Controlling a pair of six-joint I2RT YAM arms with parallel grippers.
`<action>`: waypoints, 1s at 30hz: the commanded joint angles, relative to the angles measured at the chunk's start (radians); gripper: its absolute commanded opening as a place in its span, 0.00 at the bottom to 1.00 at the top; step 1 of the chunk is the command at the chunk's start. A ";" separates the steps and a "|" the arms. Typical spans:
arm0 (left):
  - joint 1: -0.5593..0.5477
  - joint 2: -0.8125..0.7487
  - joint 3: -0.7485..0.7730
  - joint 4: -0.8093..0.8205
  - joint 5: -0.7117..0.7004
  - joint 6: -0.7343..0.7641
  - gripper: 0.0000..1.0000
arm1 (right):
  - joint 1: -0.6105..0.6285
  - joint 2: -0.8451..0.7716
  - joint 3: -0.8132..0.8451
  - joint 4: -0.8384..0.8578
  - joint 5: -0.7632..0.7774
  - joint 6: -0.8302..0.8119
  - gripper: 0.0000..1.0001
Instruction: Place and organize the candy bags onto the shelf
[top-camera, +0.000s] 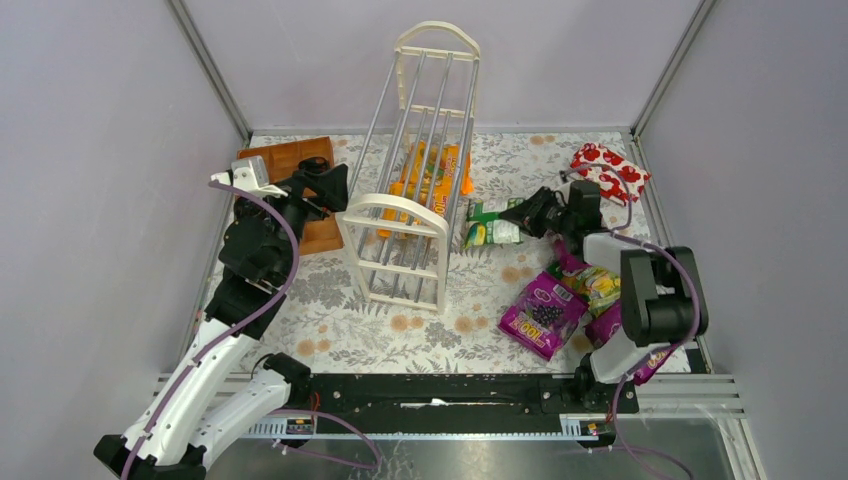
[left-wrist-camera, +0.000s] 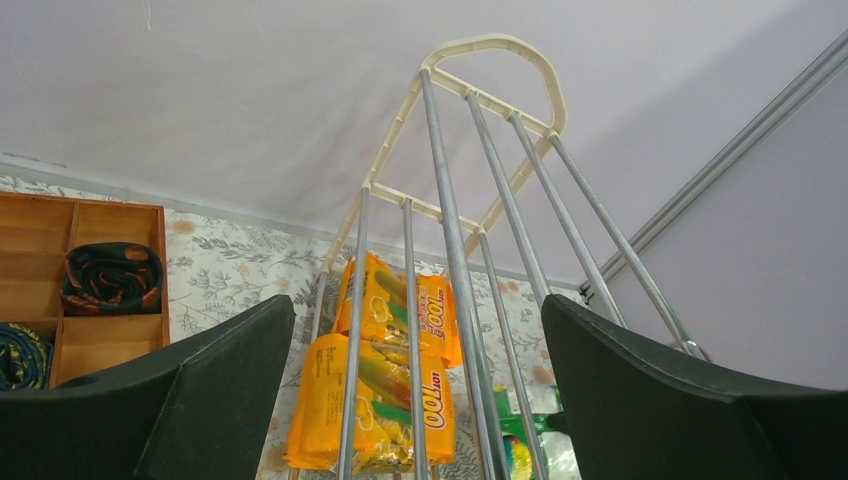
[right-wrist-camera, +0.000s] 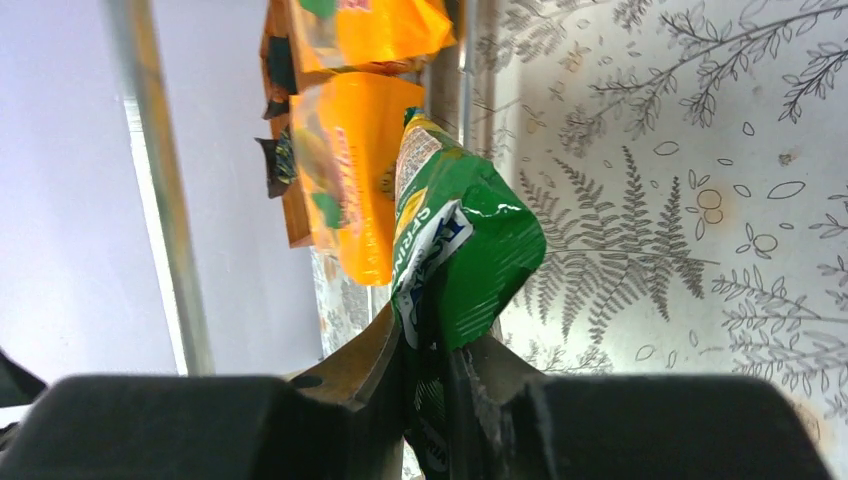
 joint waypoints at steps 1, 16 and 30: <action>0.000 0.014 0.002 -0.024 0.037 0.018 0.99 | -0.032 -0.149 0.035 -0.138 -0.007 -0.048 0.22; 0.007 0.043 0.006 -0.042 -0.004 0.037 0.99 | -0.056 -0.234 0.312 -0.310 -0.007 -0.046 0.22; 0.018 0.009 0.002 -0.042 -0.049 0.049 0.99 | -0.061 -0.196 0.754 -0.486 0.062 -0.038 0.20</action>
